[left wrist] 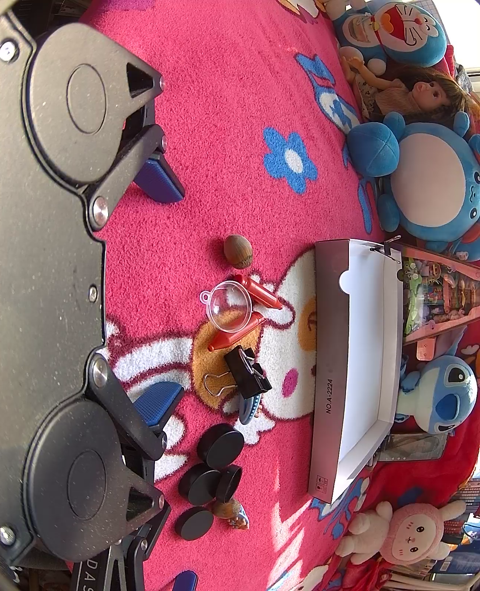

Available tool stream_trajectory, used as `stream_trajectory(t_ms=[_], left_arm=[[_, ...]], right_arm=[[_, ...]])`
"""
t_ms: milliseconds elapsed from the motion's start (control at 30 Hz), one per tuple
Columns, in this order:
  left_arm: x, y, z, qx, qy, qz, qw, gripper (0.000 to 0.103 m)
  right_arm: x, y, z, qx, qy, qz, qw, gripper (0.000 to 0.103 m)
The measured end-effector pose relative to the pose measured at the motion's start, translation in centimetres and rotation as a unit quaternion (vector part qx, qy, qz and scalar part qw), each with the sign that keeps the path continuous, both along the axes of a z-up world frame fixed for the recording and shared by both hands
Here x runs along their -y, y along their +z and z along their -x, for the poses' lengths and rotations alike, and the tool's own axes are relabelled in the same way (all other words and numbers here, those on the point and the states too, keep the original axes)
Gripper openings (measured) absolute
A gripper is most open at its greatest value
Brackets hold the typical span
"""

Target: Organize rigid objects

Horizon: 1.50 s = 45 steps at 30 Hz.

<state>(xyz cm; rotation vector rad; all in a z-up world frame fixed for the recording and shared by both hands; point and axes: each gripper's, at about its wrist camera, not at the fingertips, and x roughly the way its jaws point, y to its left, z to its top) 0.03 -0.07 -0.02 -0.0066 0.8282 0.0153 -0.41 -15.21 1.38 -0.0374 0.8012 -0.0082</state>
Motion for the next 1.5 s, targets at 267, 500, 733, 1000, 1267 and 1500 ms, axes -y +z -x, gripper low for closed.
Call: stream_trajectory(t_ms=[267, 500, 733, 1000, 1267, 1500], left_arm=[[0.0, 0.0, 0.0, 0.0, 0.0, 0.0, 1.0, 0.103], [0.0, 0.0, 0.0, 0.001, -0.001, -0.001, 1.0, 0.103], [-0.4, -0.1, 0.5, 0.013, -0.009, 0.0, 0.9999, 0.103], [-1.0, -0.2, 1.2, 0.031, -0.023, 0.001, 0.9992, 0.103], [-1.1, -0.4, 1.4, 0.041, -0.025, -0.002, 0.9989, 0.103], [-1.2, -0.2, 1.4, 0.053, -0.028, 0.001, 0.9982, 0.096]], right_arm=[[0.0, 0.0, 0.0, 0.0, 0.0, 0.0, 1.0, 0.103], [-0.1, -0.1, 0.0, 0.001, 0.0, 0.0, 1.0, 0.103], [0.1, -0.1, 0.2, 0.007, -0.001, -0.002, 1.0, 0.103], [0.2, -0.1, 0.6, 0.017, -0.002, -0.002, 1.0, 0.103], [0.3, -0.4, 1.1, 0.034, 0.003, -0.004, 0.999, 0.103], [0.2, -0.5, 1.1, 0.04, 0.0, -0.001, 0.999, 0.103]])
